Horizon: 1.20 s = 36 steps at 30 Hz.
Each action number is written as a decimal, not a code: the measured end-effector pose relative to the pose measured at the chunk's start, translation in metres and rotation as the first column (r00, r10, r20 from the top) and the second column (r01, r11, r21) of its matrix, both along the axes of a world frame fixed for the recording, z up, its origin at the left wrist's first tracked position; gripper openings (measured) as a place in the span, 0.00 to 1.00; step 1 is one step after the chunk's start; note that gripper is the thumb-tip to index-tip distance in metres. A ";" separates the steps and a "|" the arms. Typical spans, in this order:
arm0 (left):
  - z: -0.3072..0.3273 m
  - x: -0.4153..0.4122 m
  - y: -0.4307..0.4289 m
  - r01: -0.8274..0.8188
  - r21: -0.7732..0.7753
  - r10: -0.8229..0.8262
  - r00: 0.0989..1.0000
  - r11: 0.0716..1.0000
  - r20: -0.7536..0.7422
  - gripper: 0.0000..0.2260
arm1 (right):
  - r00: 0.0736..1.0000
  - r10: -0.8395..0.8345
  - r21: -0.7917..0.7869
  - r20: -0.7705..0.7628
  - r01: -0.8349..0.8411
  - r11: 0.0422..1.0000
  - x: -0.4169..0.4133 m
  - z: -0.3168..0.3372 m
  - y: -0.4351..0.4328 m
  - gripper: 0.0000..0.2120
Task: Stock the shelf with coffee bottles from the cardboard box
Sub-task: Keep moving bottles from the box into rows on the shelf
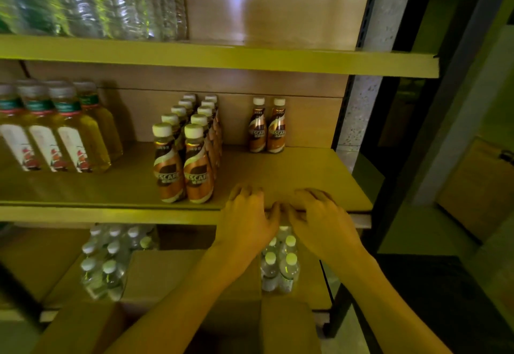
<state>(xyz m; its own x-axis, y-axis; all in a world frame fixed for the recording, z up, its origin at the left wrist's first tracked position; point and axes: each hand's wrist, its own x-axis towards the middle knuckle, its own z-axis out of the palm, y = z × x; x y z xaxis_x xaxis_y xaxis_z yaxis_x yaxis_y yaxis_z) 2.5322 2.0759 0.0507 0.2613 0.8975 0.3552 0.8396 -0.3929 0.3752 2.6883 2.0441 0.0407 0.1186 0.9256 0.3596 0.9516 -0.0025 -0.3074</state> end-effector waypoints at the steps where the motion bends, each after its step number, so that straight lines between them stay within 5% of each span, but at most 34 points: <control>1: -0.005 -0.007 -0.008 0.001 0.007 -0.001 1.000 1.000 0.000 0.20 | 1.000 0.014 0.018 0.012 -0.014 1.000 -0.005 -0.005 -0.008 0.17; 4: -0.023 -0.029 -0.032 -0.016 0.004 0.016 1.000 1.000 0.021 0.20 | 0.999 0.052 0.068 0.011 -0.052 0.996 -0.023 -0.023 -0.029 0.20; 9: -0.069 -0.072 -0.063 -0.068 -0.089 0.069 0.998 0.994 0.010 0.23 | 0.991 0.114 -0.073 -0.062 -0.119 0.990 -0.055 -0.077 -0.055 0.20; 20: -0.231 -0.141 -0.102 -0.217 -0.506 0.118 0.968 0.835 -0.221 0.21 | 0.979 0.045 -0.616 -0.198 -0.160 0.771 -0.119 -0.208 -0.091 0.24; 29: -0.296 -0.157 -0.095 -0.119 -0.777 -0.167 0.946 0.618 -0.277 0.24 | 0.888 -0.311 -0.827 -0.338 -0.122 0.550 -0.138 -0.286 -0.092 0.21; 36: -0.321 -0.144 -0.073 -0.043 -0.907 -0.357 0.911 0.418 -0.208 0.27 | 0.665 -0.607 -0.869 -0.435 -0.134 0.476 -0.135 -0.343 -0.081 0.12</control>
<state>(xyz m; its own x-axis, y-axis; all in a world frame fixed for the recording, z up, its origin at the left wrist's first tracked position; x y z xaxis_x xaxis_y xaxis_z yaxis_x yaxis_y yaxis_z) 2.3883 2.0030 -0.2704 0.3455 0.5784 -0.7390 0.9356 -0.1511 0.3192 2.5532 1.9633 -0.3023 0.2188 0.5976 -0.7714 0.4071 -0.7744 -0.4844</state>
